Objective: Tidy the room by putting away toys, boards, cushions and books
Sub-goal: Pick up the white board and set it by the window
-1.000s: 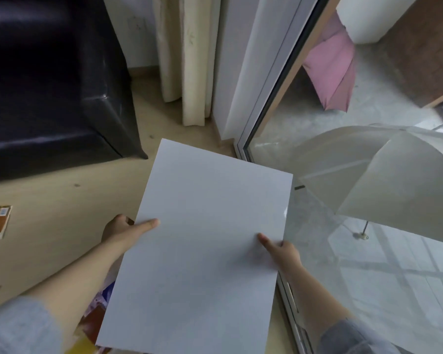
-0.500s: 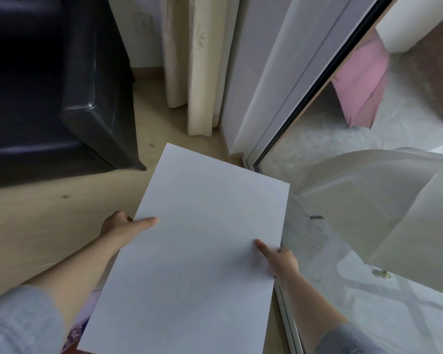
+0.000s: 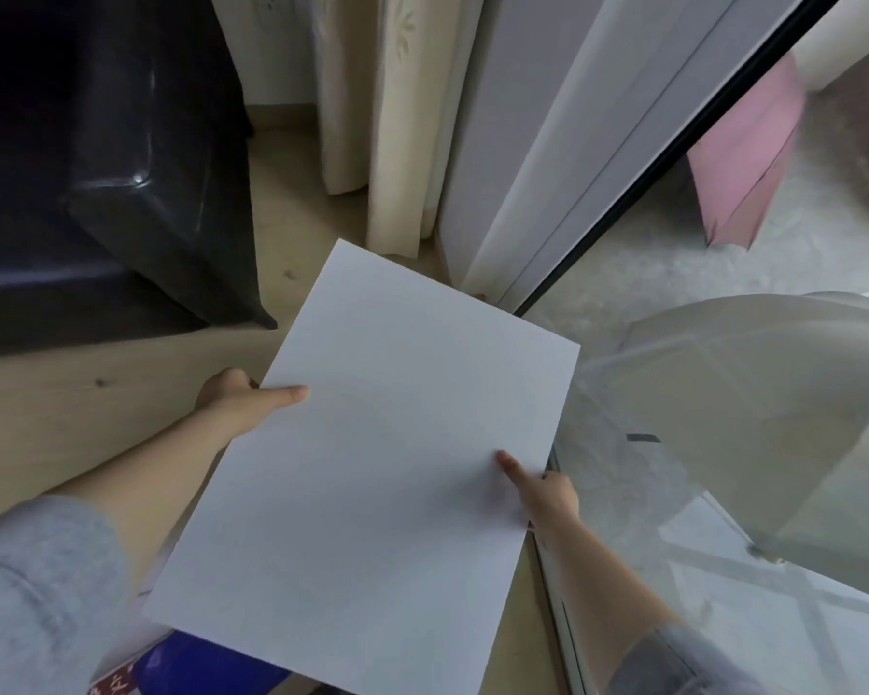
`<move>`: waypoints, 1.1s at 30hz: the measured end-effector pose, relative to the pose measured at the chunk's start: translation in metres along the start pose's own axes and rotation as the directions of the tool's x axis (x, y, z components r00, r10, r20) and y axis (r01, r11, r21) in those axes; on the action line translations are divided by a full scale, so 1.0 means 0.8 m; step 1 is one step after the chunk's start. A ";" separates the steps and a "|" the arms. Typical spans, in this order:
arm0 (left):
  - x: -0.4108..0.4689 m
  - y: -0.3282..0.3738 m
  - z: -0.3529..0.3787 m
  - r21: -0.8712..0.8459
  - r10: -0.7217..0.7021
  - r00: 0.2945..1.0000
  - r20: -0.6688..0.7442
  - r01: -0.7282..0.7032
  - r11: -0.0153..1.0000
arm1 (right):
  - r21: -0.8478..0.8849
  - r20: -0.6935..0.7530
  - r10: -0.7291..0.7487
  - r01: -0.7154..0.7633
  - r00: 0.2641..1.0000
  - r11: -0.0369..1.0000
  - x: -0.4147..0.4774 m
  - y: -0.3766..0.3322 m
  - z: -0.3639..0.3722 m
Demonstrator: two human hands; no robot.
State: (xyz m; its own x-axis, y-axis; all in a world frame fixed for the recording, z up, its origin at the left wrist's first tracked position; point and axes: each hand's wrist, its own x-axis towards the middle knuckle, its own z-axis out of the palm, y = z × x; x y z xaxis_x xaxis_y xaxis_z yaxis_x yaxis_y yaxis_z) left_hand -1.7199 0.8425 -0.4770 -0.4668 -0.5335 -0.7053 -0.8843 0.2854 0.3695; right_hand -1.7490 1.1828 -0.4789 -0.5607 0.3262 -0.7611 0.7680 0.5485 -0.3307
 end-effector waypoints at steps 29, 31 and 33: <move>-0.091 -0.095 0.079 -0.172 0.303 0.893 -0.333 -0.374 0.912 | -0.256 -0.056 -0.215 0.194 0.975 0.947 -0.013 -0.020 0.046; -0.111 -0.111 0.088 -0.206 0.246 0.910 -0.335 -0.326 0.923 | -0.326 -0.007 -0.280 0.262 0.960 0.908 -0.020 -0.024 0.042; -0.130 -0.125 0.096 -0.229 0.203 0.921 -0.333 -0.288 0.930 | -0.358 0.031 -0.347 0.334 0.937 0.872 -0.030 -0.030 0.033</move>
State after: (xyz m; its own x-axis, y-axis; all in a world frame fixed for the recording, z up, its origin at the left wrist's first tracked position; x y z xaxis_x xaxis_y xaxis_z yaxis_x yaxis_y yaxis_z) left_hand -1.5824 0.9306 -0.4867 -0.6108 -0.6985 -0.3728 -0.6890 0.2368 0.6850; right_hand -1.7458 1.1417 -0.4673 -0.7823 0.0918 -0.6161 0.3715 0.8627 -0.3431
